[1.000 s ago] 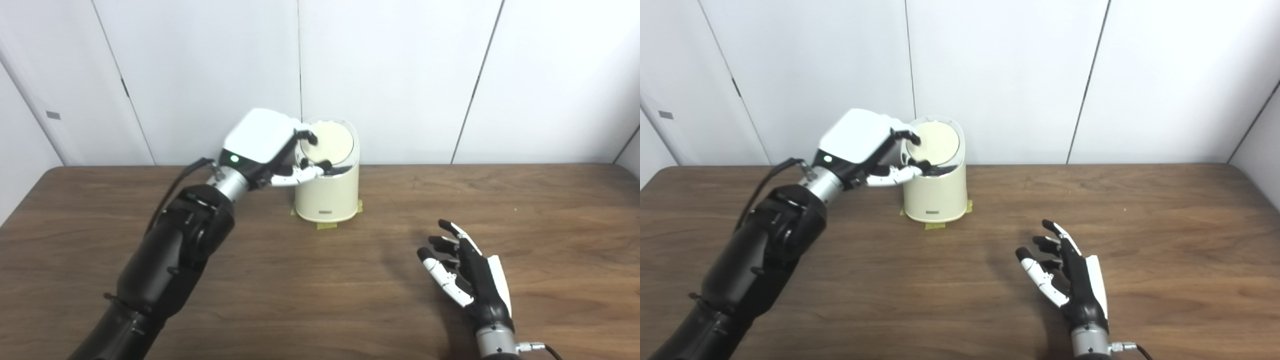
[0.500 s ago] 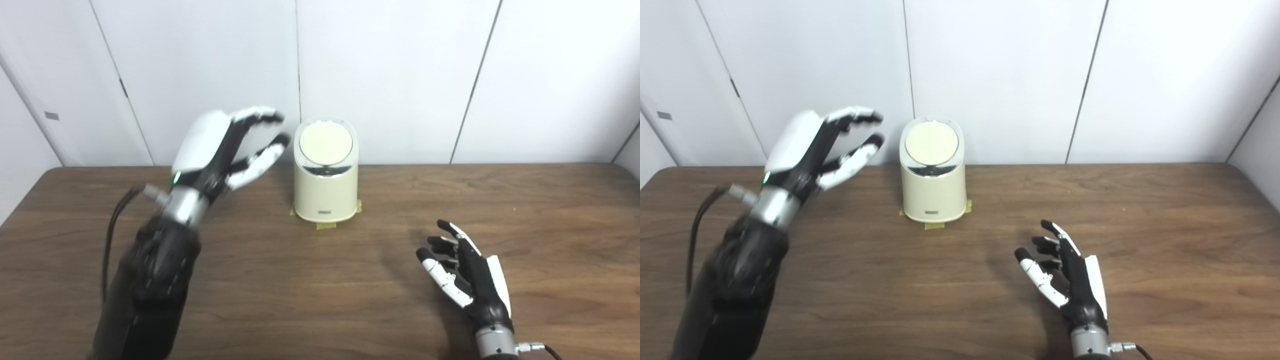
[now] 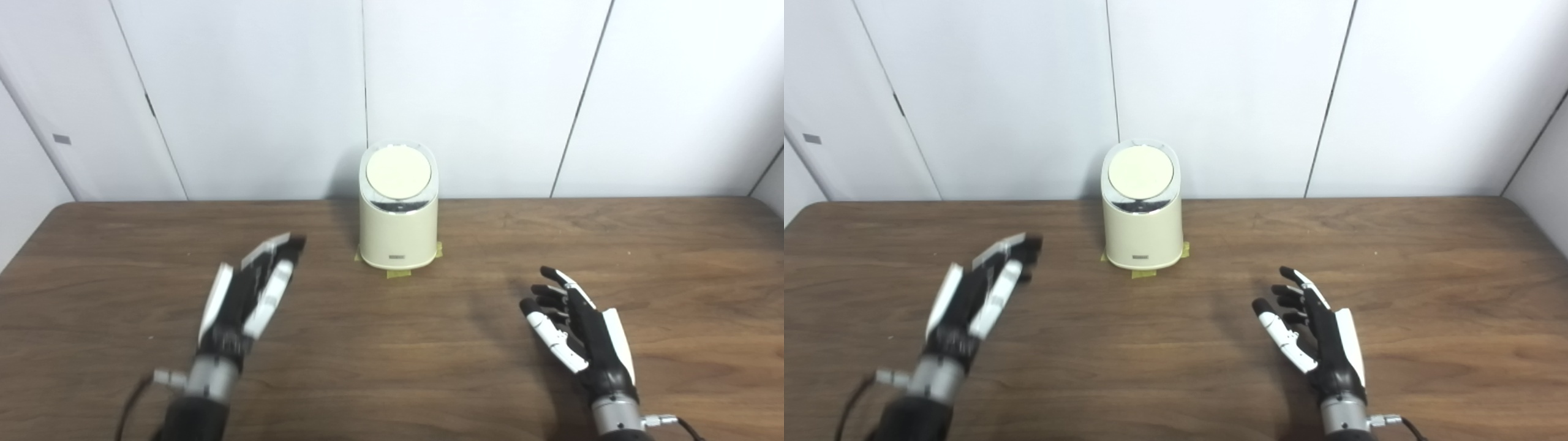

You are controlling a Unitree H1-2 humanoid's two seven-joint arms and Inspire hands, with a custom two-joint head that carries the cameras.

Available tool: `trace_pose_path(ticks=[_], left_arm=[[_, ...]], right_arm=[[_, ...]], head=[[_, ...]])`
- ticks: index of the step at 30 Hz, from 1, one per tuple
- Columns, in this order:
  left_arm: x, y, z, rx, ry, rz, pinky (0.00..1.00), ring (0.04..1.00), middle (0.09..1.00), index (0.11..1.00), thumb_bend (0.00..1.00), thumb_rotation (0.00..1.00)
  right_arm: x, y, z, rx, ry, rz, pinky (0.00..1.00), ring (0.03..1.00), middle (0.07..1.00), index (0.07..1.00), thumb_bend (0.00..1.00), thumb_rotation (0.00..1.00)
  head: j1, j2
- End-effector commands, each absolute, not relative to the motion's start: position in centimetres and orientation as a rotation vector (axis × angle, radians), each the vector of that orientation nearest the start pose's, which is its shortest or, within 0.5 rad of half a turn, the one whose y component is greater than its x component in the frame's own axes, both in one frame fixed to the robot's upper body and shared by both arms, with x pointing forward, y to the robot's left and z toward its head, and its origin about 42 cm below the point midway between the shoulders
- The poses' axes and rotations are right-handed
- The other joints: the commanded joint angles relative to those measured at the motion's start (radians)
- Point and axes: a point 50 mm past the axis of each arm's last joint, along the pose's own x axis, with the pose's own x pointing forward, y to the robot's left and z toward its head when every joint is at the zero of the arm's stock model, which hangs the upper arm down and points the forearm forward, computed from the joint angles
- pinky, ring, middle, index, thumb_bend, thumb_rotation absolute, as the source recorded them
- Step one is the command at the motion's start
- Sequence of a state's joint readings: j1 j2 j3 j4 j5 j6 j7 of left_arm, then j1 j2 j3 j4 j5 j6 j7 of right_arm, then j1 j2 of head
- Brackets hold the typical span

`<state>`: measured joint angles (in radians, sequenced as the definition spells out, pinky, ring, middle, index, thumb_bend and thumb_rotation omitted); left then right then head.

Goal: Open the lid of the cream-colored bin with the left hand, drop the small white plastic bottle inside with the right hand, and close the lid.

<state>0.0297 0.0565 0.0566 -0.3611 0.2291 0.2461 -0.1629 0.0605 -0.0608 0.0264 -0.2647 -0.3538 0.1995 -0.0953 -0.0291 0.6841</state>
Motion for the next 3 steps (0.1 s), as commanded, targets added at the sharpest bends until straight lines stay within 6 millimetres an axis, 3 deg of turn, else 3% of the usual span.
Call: trace_pose_path(ticks=[1,3], left_arm=[[26.4,23.3,17.4,0.228,-0.128,-0.020,0.86,0.851,0.852,0.876,0.37,0.90],[25.7,23.4,16.4,0.186,-0.117,-0.007,0.87,0.856,0.858,0.886,0.36,0.91]], right_arm=[[26.4,-23.2,15.9,-0.383,-0.106,-0.138,0.64,0.765,0.796,0.847,0.50,0.78],[26.3,-23.3,16.1,-0.373,-0.113,-0.129,0.64,0.771,0.802,0.847,0.51,0.80]], head=[[-0.001,0.003],[-0.001,0.004]])
